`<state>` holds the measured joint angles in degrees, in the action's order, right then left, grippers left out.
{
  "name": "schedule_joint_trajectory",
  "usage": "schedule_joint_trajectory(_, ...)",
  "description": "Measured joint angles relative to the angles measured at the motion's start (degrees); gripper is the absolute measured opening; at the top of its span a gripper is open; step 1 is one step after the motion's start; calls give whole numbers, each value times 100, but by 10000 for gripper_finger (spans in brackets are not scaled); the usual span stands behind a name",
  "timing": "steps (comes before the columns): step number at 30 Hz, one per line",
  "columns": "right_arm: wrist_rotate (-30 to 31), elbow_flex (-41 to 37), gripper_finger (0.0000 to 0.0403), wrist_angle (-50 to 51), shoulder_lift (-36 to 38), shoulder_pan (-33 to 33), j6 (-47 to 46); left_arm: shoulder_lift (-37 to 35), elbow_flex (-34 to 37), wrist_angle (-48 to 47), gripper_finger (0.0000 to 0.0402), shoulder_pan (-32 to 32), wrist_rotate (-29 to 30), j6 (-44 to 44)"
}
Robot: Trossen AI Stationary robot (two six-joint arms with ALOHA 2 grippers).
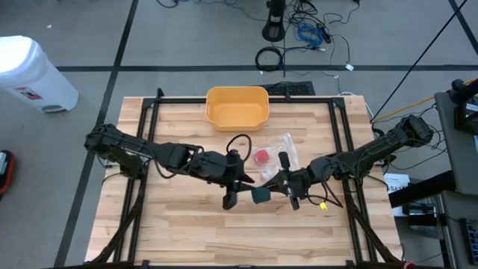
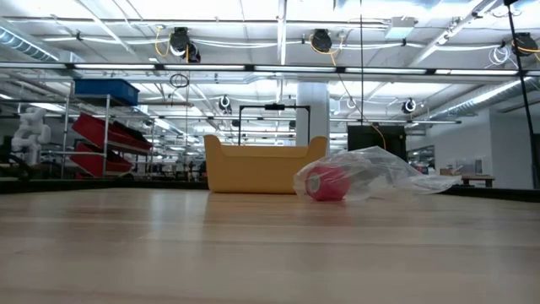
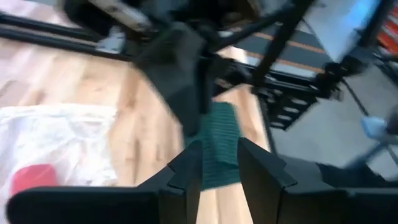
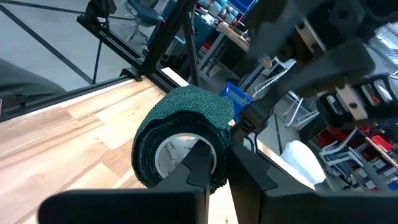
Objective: Roll bandage
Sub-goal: Roll the green bandage
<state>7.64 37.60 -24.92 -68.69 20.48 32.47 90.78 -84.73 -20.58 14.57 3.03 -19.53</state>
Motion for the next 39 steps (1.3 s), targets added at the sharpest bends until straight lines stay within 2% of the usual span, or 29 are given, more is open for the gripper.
schedule_joint_trajectory(3,2,0,34,19,0,-1,-2,39,0,46,125,41,-173,105)
schedule_joint_trajectory(7,11,0,34,32,0,-1,-2,76,4,61,172,122,155,49)
schedule_joint_trajectory(12,13,0,34,40,0,-1,-2,98,3,179,209,126,171,-7)
schedule_joint_trajectory(24,13,0,34,43,0,-1,-9,275,4,217,212,113,156,-687)
schedule_joint_trajectory(27,47,0,34,43,0,-1,-9,293,4,302,212,113,74,-714)
schedule_joint_trajectory(32,429,0,34,71,0,-1,-24,299,4,400,212,131,-151,-721)
schedule_joint_trajectory(39,448,0,34,78,0,-3,-91,299,4,376,212,131,-147,-718)
